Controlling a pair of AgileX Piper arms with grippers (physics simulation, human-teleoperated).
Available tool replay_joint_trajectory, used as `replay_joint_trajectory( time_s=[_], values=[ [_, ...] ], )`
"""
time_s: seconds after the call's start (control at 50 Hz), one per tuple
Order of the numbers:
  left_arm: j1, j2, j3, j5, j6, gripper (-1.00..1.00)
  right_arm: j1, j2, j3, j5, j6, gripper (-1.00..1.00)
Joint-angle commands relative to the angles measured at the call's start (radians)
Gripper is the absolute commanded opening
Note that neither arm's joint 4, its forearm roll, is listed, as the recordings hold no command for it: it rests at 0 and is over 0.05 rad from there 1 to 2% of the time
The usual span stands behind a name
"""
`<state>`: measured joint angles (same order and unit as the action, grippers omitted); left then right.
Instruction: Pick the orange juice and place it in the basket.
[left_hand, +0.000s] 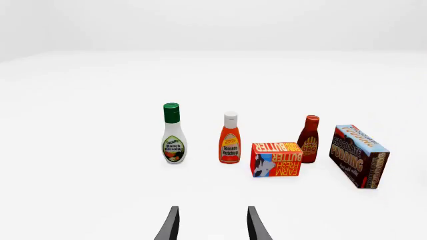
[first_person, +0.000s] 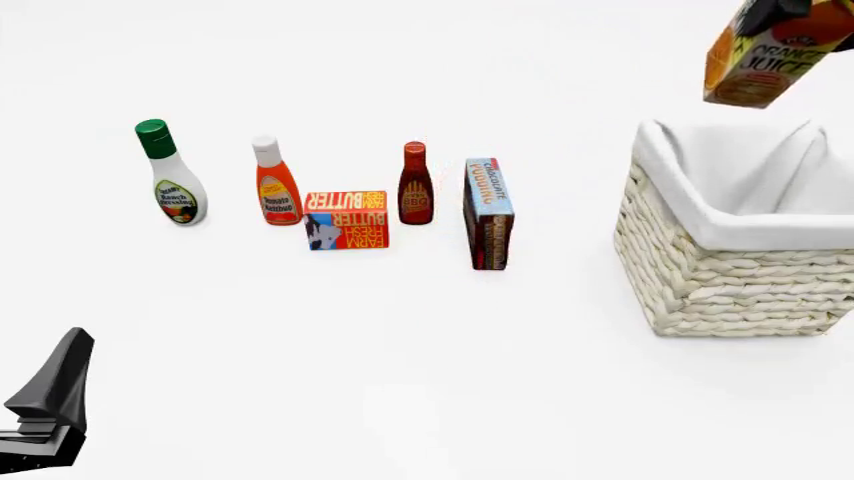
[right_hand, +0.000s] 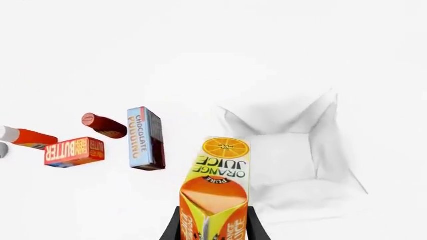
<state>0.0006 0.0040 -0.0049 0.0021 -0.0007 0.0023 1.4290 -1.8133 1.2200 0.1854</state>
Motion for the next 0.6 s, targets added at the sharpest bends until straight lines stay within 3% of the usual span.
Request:
replay_joint_trajectory(
  time_s=[0.02, 0.6],
  values=[
    [0.000, 0.000, 0.000, 0.000, 0.000, 1.00, -0.042, -0.046, 0.050, 0.000, 0.030, -1.00],
    [0.000, 0.000, 0.000, 0.000, 0.000, 1.00, -0.100, -0.059, 0.119, 0.000, 0.054, -1.00]
  ],
)
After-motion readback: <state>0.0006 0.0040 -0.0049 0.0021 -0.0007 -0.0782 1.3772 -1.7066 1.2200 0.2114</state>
